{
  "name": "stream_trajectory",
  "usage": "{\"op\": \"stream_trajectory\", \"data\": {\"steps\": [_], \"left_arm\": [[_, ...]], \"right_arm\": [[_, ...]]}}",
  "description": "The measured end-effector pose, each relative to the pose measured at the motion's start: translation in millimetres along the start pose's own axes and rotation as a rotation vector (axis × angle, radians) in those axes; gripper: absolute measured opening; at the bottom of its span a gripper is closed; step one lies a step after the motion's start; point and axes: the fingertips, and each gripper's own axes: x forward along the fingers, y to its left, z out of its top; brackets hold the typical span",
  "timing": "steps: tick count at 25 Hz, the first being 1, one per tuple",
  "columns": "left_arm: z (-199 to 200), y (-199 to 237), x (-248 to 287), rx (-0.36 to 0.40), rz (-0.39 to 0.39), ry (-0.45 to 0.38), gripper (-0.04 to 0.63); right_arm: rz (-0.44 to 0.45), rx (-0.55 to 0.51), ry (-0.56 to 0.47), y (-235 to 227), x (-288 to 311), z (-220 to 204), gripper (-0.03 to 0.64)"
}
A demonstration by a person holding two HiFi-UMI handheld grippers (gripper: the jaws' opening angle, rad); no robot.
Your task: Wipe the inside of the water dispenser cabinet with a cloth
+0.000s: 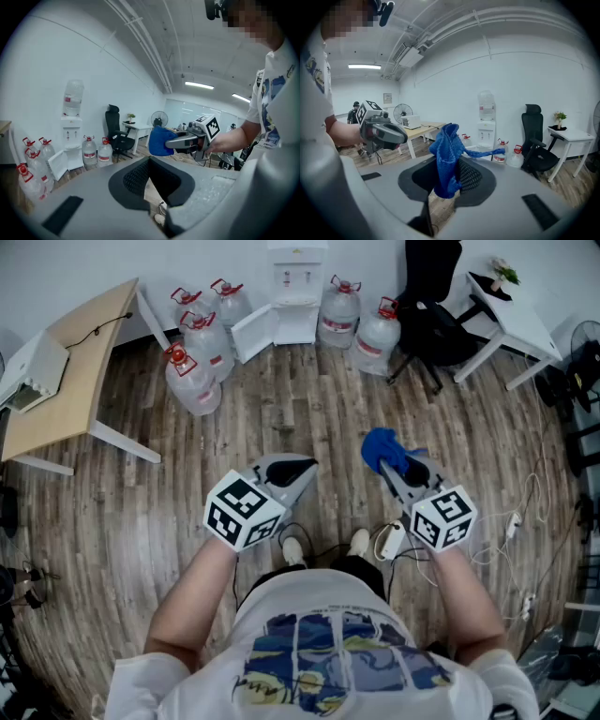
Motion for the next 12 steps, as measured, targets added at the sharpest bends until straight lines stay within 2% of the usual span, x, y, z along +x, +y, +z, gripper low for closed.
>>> {"op": "stream_trajectory", "data": {"steps": [7, 12], "left_arm": [[-11.4, -0.1, 0.9, -0.031, -0.029, 0.004, -0.002], [-4.5, 16.9, 20.6, -0.034, -0.029, 0.013, -0.002]], "right_arm": [[-0.003, 0.007, 0.014, 11.4, 10.3, -10.2, 0.087], [-0.006, 0.031, 0.022, -6.8, 25.9, -11.7, 0.087]]}}
